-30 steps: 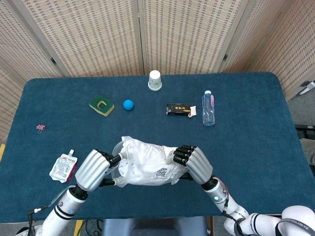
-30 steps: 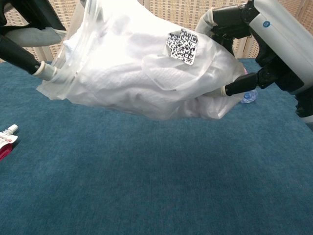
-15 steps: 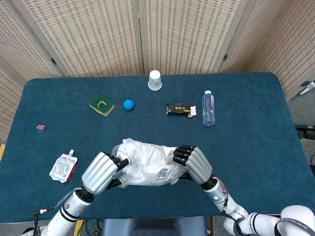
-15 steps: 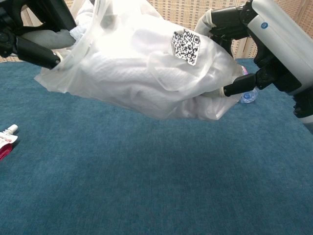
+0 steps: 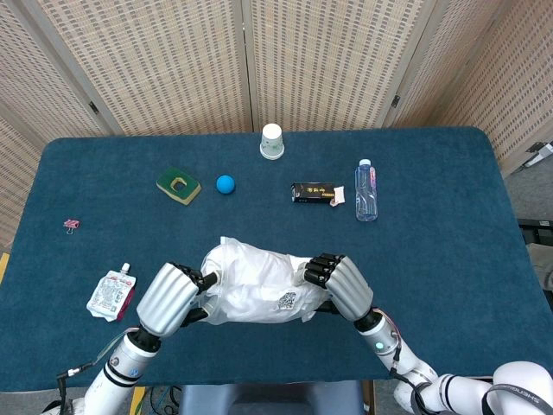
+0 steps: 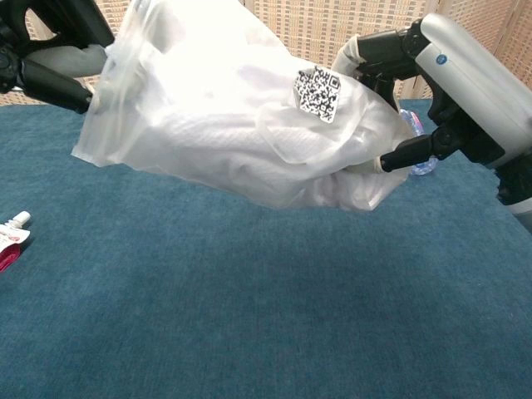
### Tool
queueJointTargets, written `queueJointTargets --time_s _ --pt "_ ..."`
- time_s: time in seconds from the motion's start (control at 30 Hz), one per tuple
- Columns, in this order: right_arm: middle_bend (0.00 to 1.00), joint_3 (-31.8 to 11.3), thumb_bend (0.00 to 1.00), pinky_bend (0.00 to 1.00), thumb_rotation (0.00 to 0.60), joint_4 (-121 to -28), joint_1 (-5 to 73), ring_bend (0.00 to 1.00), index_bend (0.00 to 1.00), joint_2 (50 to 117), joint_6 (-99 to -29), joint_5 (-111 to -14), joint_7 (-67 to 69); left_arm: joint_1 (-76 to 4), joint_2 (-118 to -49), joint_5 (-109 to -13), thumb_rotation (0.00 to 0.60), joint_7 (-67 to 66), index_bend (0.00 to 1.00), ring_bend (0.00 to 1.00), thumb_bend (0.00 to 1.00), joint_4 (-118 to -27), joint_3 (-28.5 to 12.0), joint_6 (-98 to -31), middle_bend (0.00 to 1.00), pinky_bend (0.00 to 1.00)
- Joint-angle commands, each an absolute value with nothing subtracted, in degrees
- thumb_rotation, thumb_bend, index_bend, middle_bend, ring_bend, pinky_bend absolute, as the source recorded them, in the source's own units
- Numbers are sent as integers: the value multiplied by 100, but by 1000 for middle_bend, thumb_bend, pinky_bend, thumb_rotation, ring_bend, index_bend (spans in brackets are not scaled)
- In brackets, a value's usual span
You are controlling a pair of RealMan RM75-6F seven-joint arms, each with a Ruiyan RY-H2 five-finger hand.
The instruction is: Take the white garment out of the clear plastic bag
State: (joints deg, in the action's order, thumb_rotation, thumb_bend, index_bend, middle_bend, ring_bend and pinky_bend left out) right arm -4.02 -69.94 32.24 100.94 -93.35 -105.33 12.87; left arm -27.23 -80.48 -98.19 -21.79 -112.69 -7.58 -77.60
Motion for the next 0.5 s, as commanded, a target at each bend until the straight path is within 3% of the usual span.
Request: queueJointTargets --time_s 0.03,0.5 --pt "707 -401 743 738 600 -6952 3209 642 597 10090 -9289 -10470 1314 -2680 -8069 -9767 600 -2120 688 917 454 -11167 -795 -7843 1000 1000" --pt "661 -388 748 738 600 -6711 3168 607 597 9979 -9052 -10209 1481 -2496 -8015 -9521 600 -1954 716 917 454 -10775 -759 -8025 1000 1000"
